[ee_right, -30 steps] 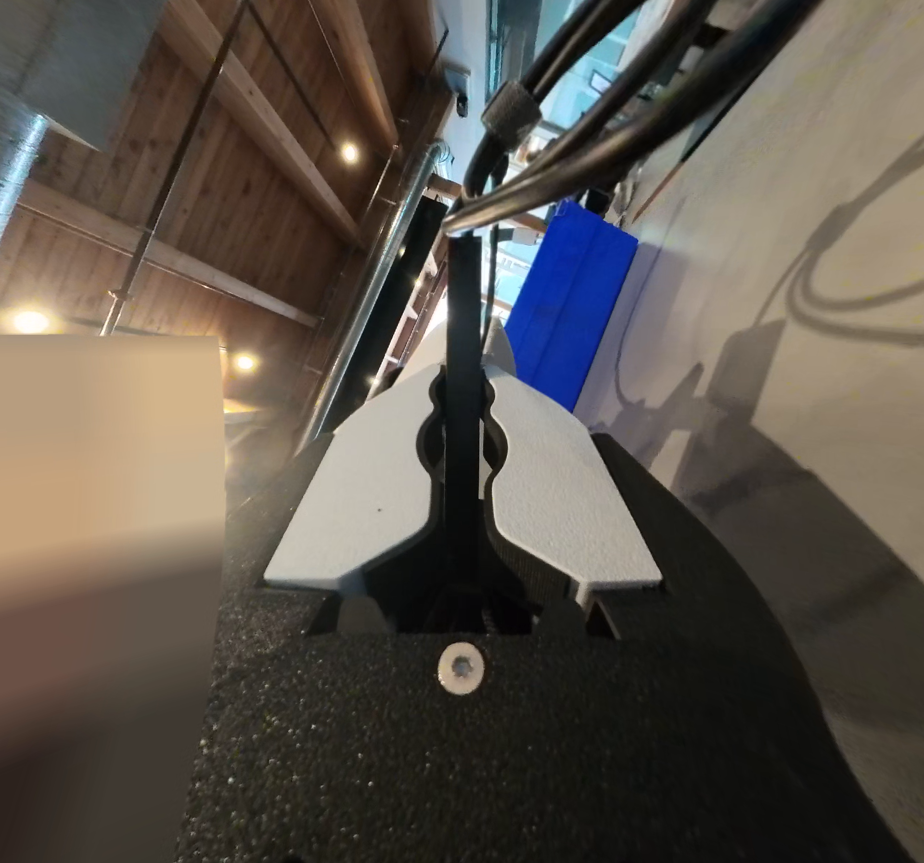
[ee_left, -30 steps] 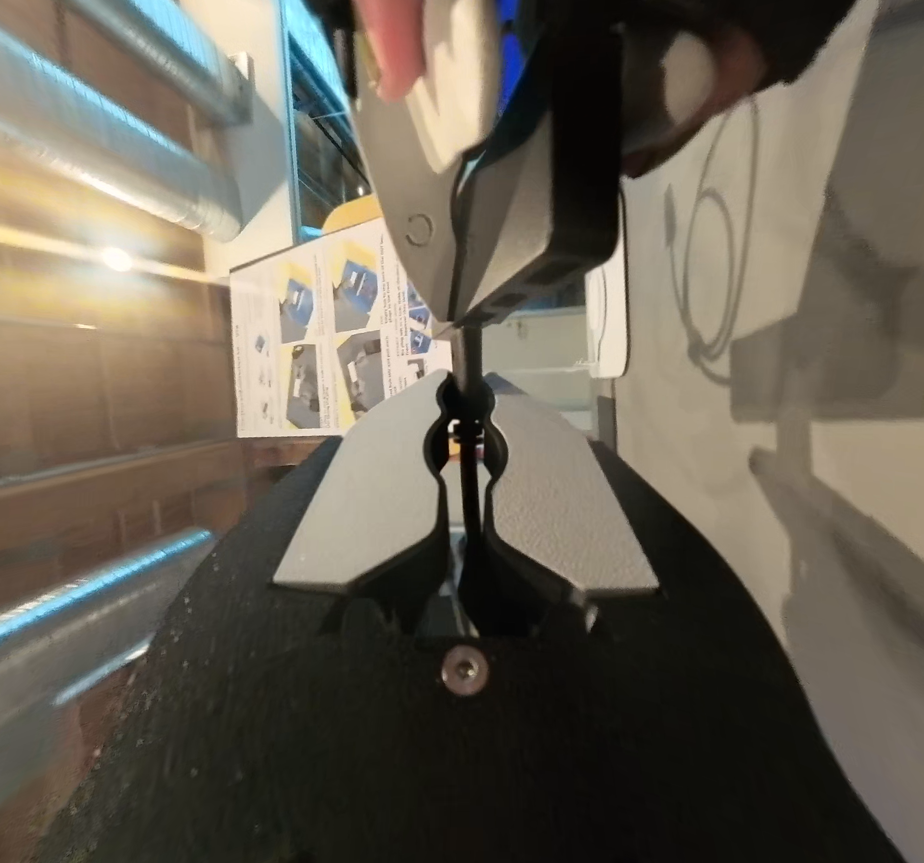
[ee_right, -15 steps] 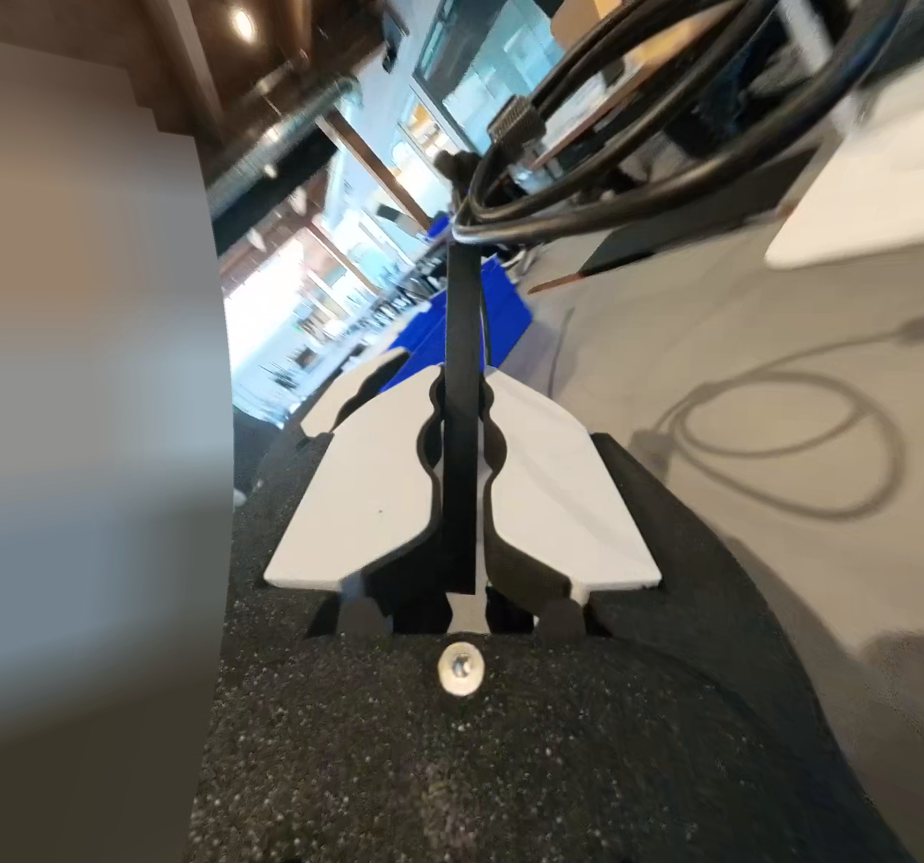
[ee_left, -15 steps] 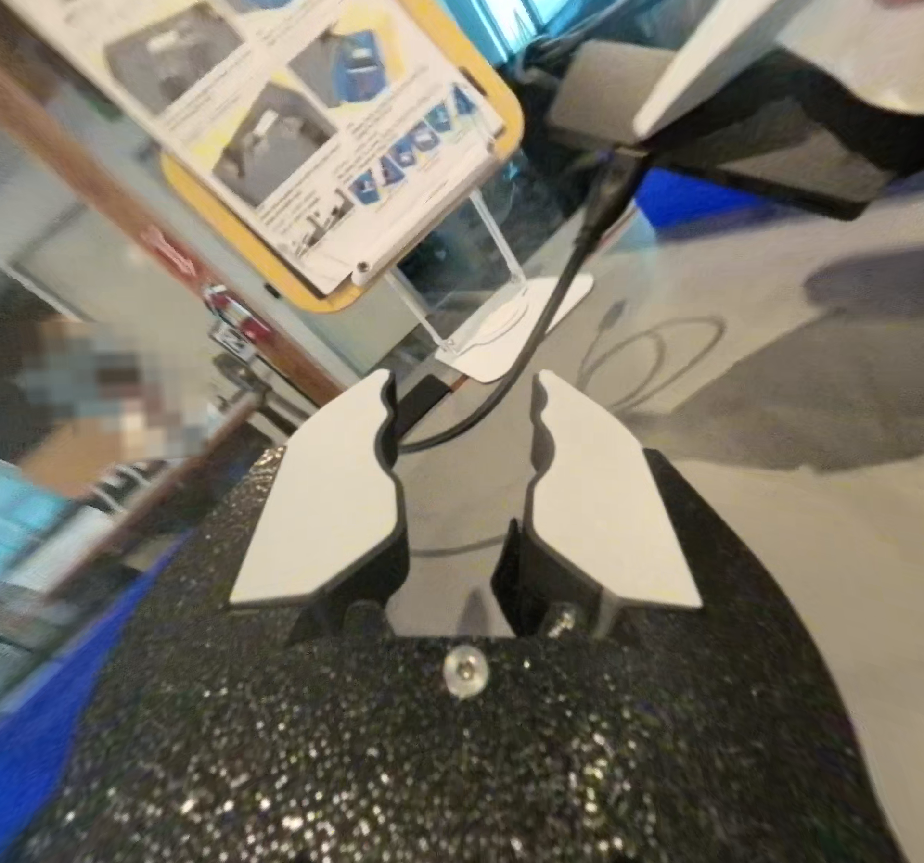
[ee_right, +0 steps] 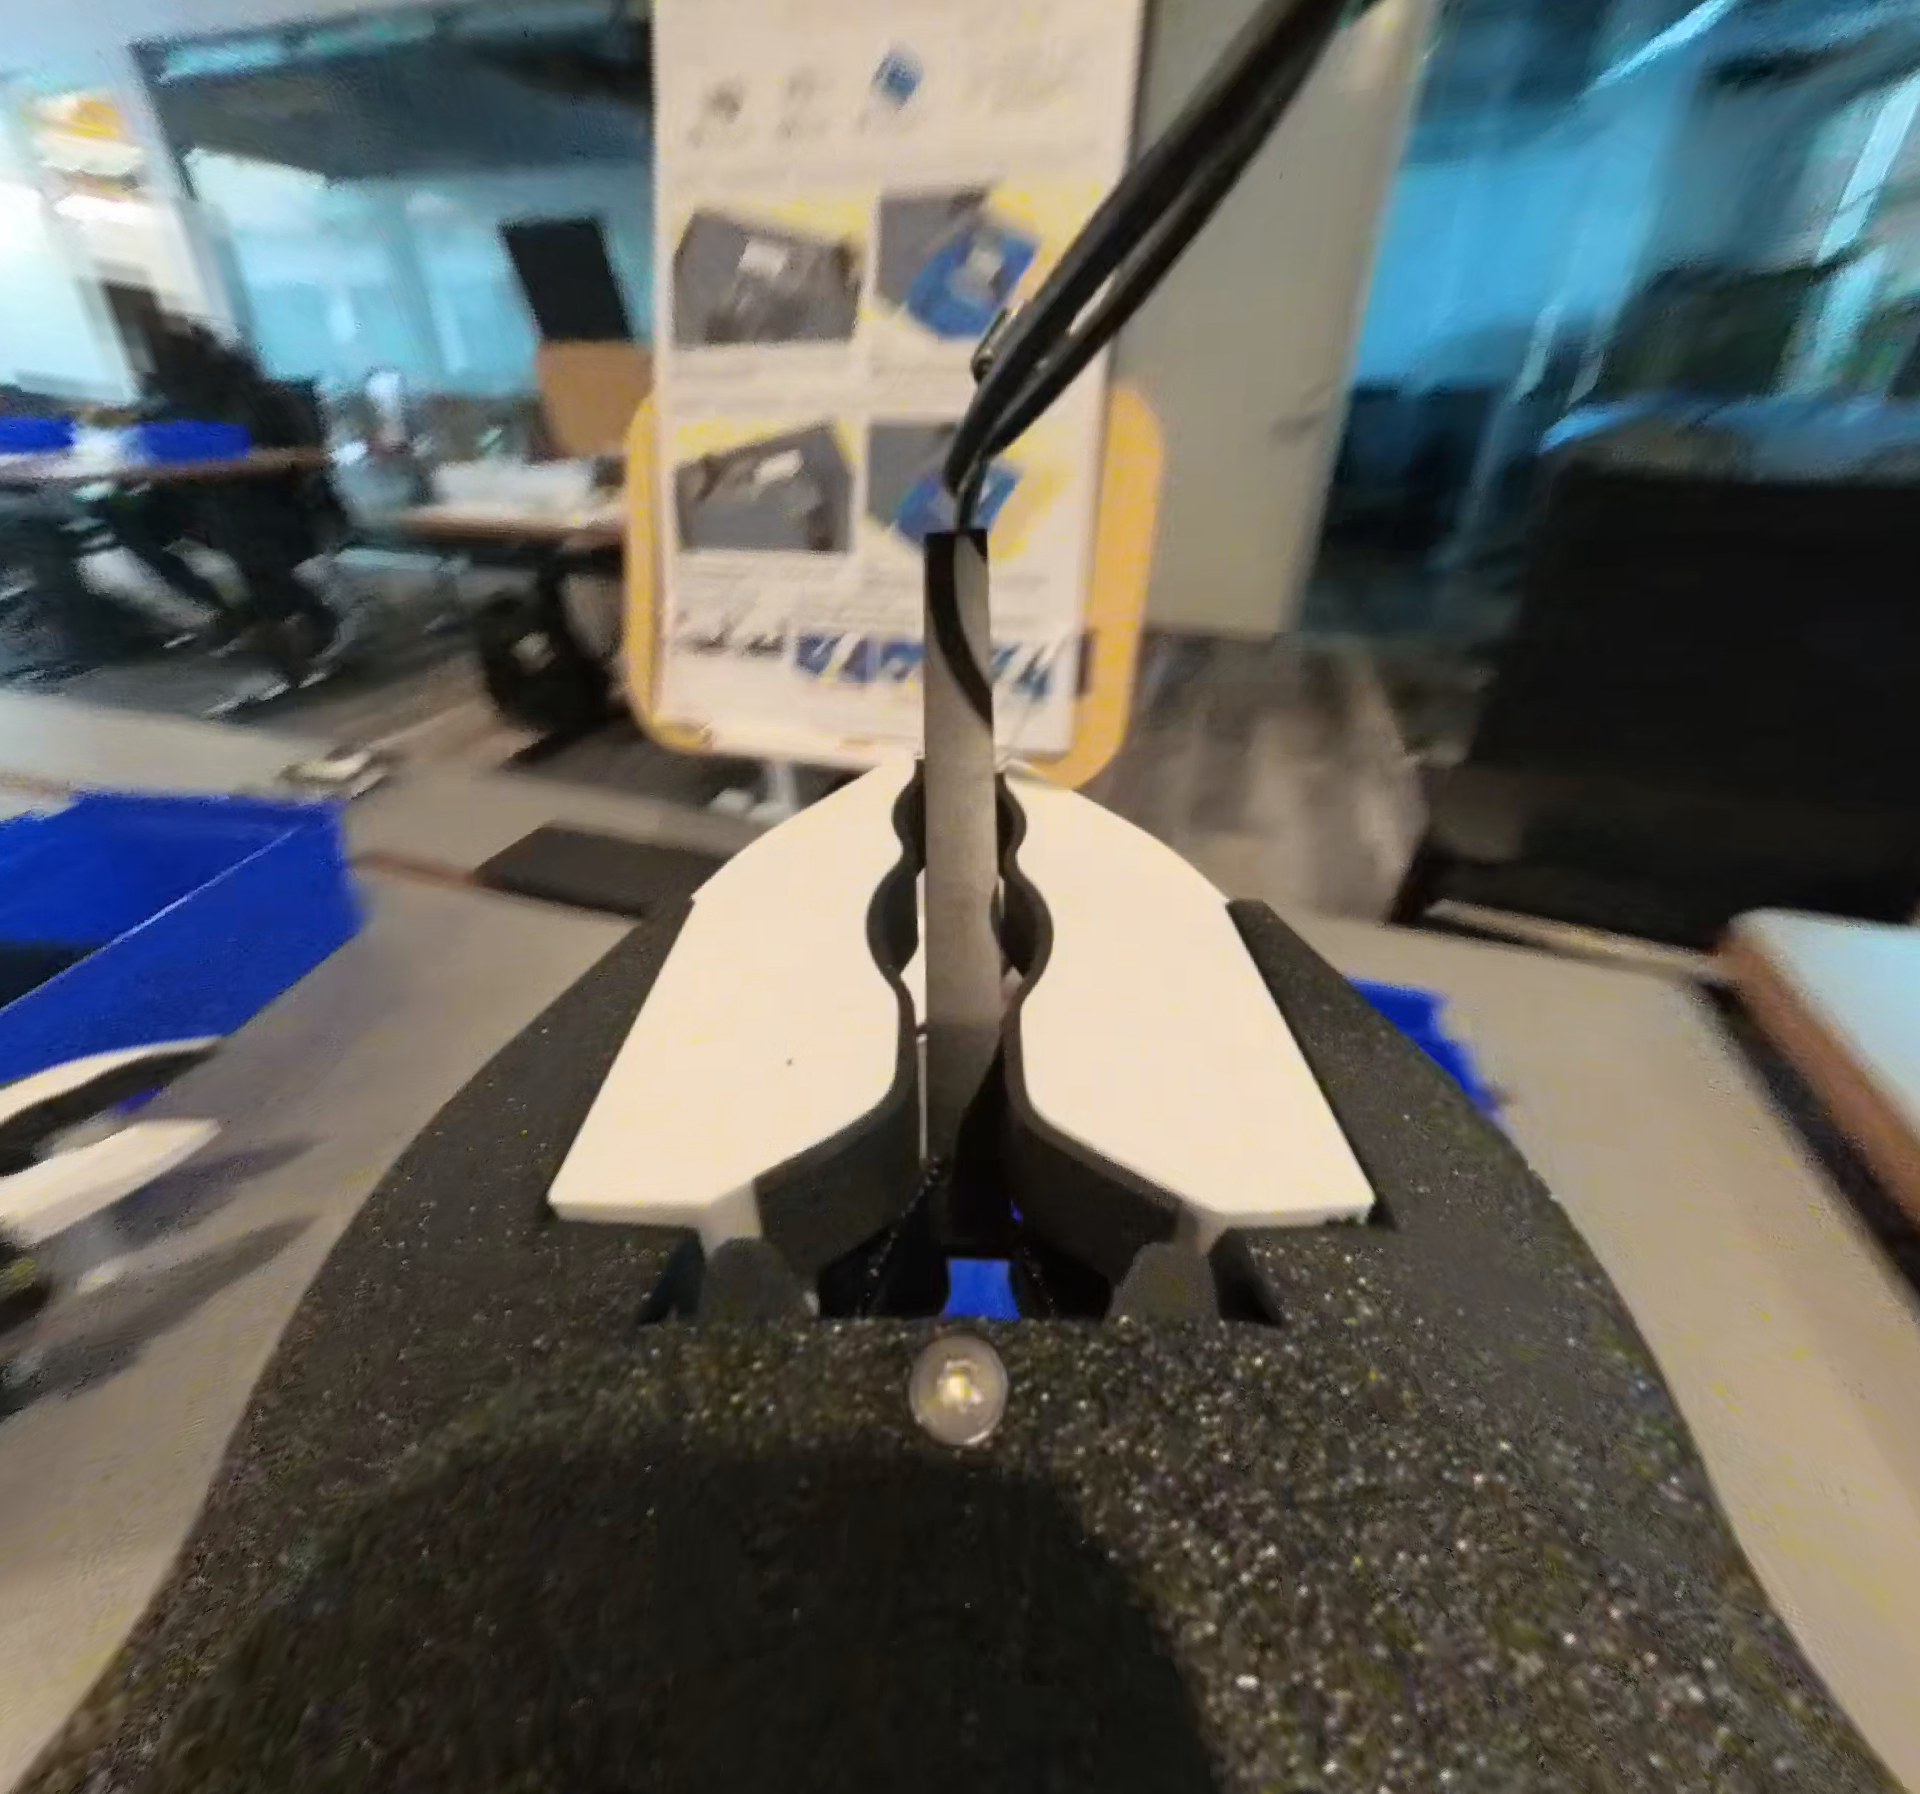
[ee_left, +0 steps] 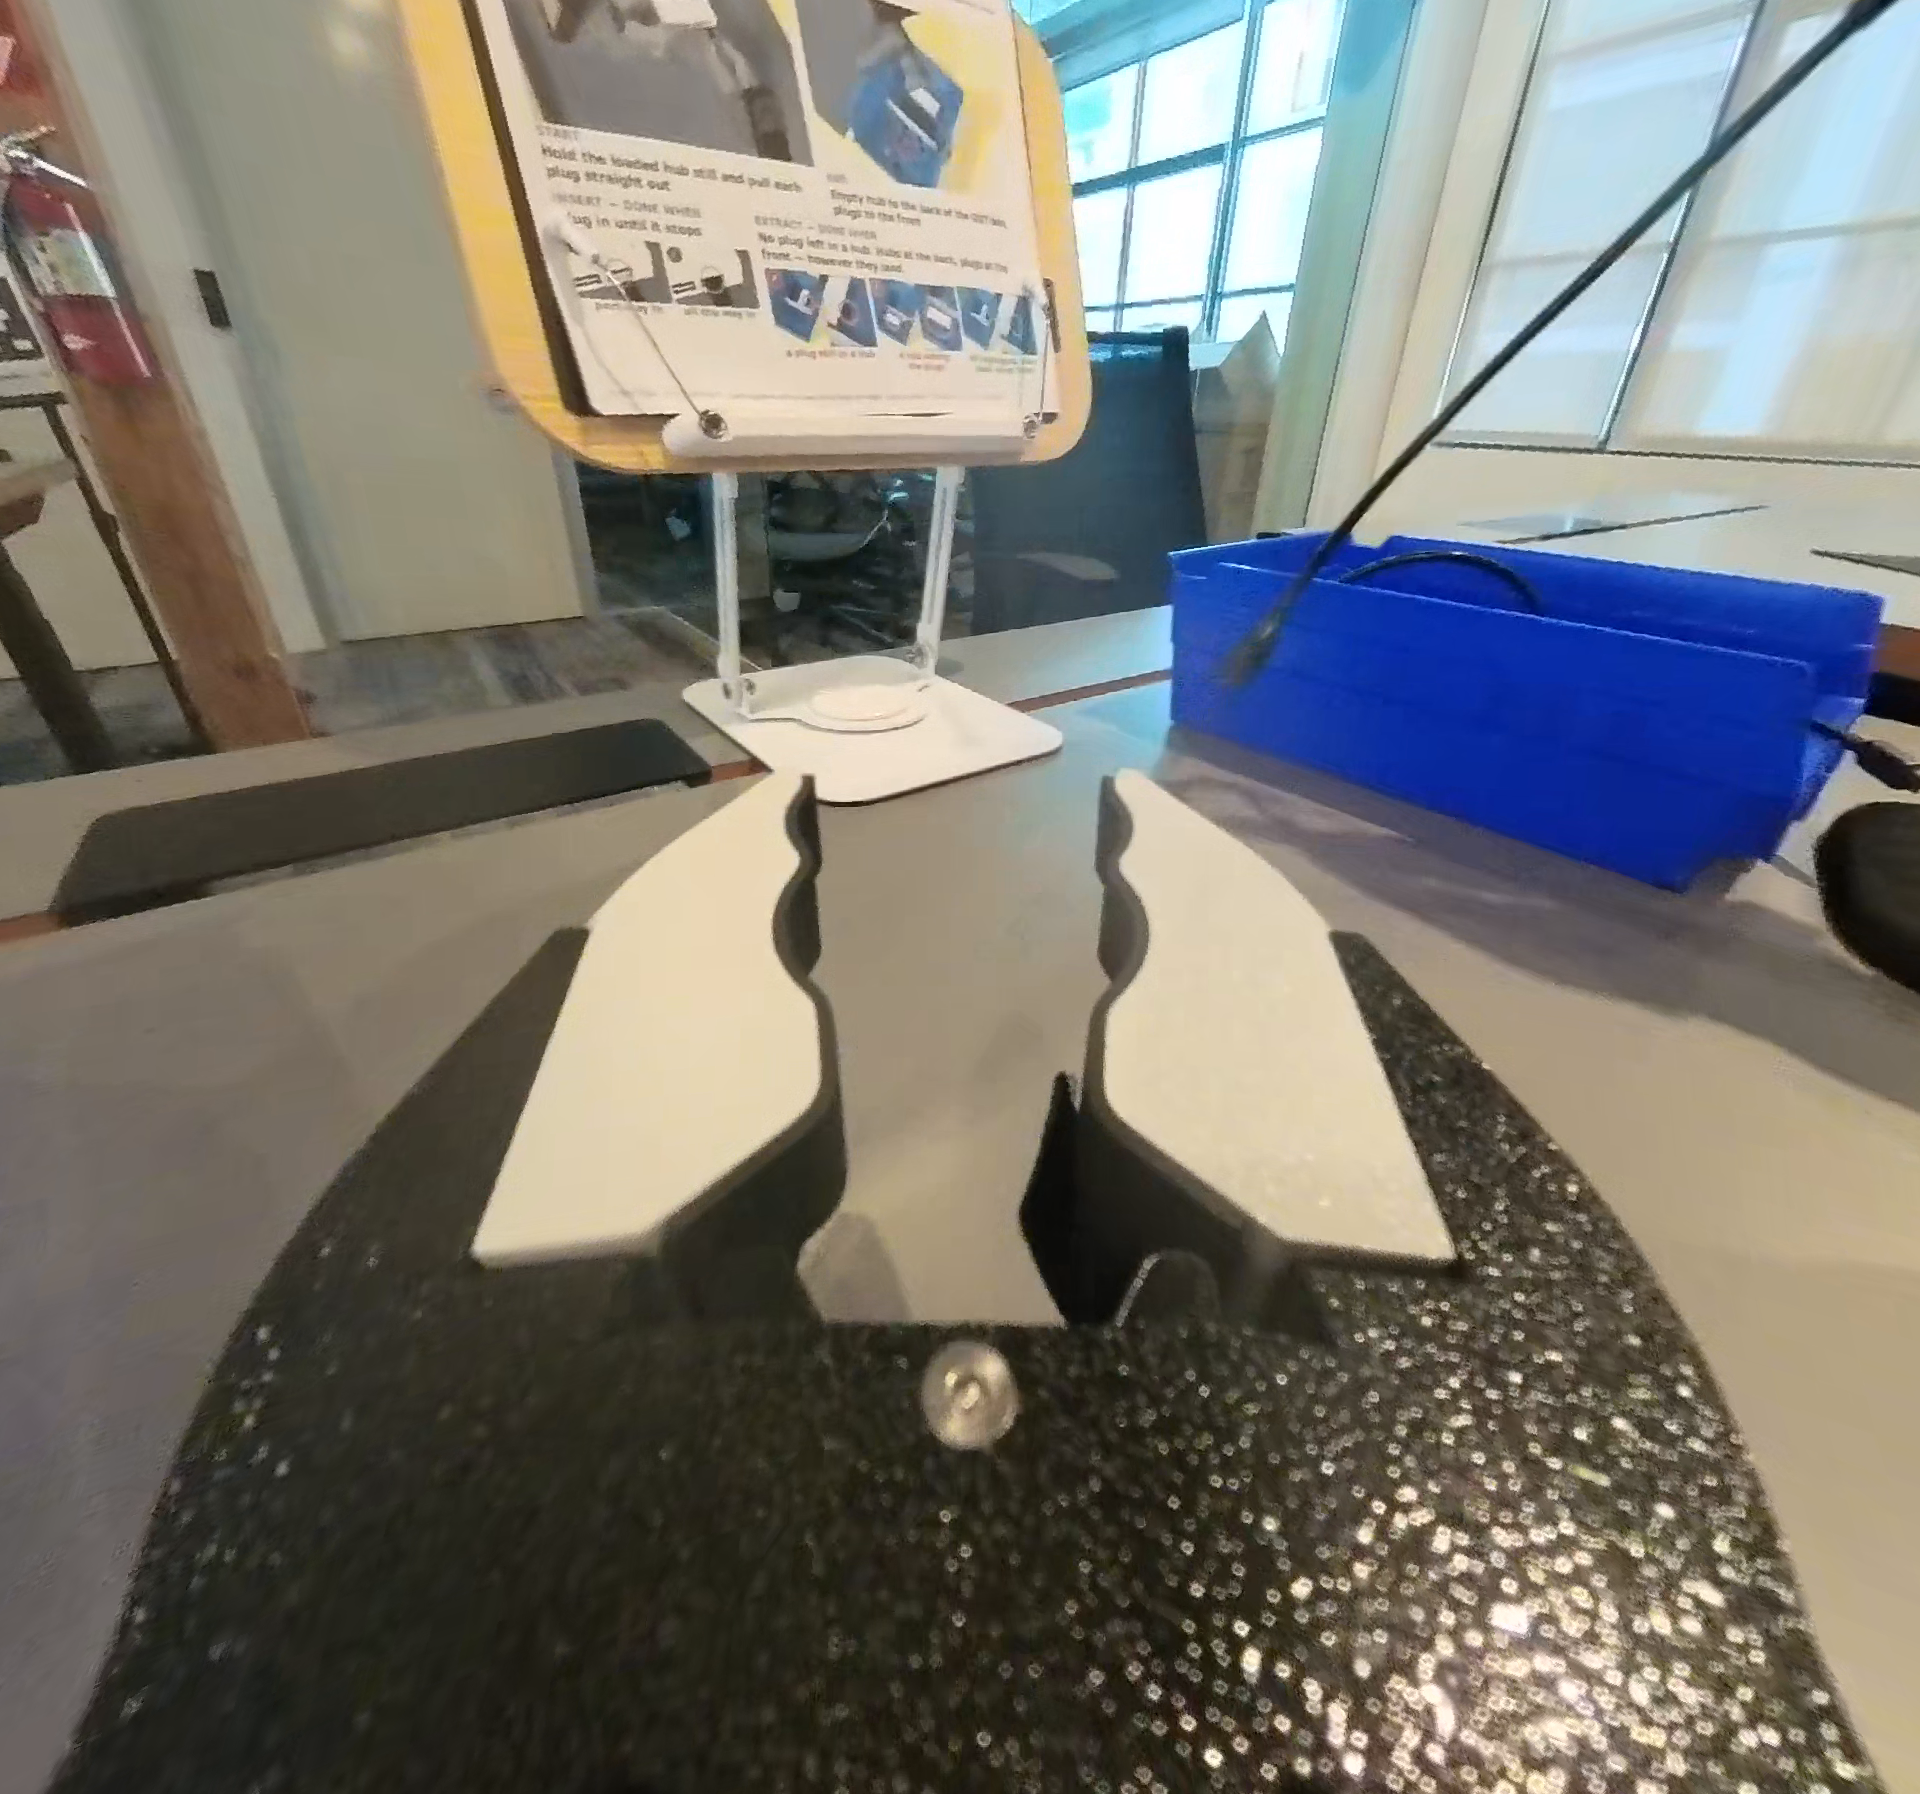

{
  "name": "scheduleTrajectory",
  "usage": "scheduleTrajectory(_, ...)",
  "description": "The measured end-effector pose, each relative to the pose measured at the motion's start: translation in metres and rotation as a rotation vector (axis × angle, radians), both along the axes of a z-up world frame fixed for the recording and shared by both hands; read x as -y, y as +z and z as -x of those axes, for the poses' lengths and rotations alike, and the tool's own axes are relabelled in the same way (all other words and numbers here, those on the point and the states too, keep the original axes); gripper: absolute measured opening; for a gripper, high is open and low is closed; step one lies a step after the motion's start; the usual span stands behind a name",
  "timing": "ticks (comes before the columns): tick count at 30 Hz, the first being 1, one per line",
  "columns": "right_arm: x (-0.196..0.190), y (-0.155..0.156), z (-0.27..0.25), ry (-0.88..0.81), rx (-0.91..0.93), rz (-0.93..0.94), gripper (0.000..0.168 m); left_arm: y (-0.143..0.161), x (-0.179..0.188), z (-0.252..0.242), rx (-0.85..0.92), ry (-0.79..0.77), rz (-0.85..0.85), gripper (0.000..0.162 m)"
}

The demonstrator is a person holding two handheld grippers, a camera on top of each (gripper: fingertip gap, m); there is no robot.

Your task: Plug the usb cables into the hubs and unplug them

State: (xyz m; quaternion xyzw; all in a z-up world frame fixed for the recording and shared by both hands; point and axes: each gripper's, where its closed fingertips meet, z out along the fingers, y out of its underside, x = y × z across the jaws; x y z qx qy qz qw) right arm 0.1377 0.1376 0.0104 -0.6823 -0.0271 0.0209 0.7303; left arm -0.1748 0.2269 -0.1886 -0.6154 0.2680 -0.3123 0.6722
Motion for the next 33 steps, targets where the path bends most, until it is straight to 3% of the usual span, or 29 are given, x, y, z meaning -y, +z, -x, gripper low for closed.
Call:
scheduleTrajectory(4,0.043,0.038,-0.045,-0.281,0.104,-0.258,0.011,-0.003,-0.002,-0.001,0.002,-0.002,0.021,0.051)
scheduleTrajectory(7,0.059,0.040,-0.070,-0.377,0.126,-0.268,0.011,-0.007,-0.002,-0.003,-0.010,-0.008,0.026,0.051)
scheduleTrajectory(18,-0.003,-0.079,-0.106,-0.309,0.224,0.405,0.011,-0.010,-0.003,-0.004,-0.007,-0.014,0.048,0.050)
scheduleTrajectory(25,-0.013,-0.184,-0.098,-0.156,0.244,0.973,0.011,-0.014,-0.003,-0.005,0.000,-0.031,0.091,0.051)
scheduleTrajectory(29,-0.011,-0.215,-0.093,-0.122,0.180,1.154,0.011,-0.015,-0.003,-0.006,-0.004,-0.035,0.100,0.051)
scheduleTrajectory(33,-0.018,-0.224,-0.101,-0.176,0.154,1.206,0.012,-0.016,-0.003,-0.007,-0.006,-0.040,0.103,0.051)
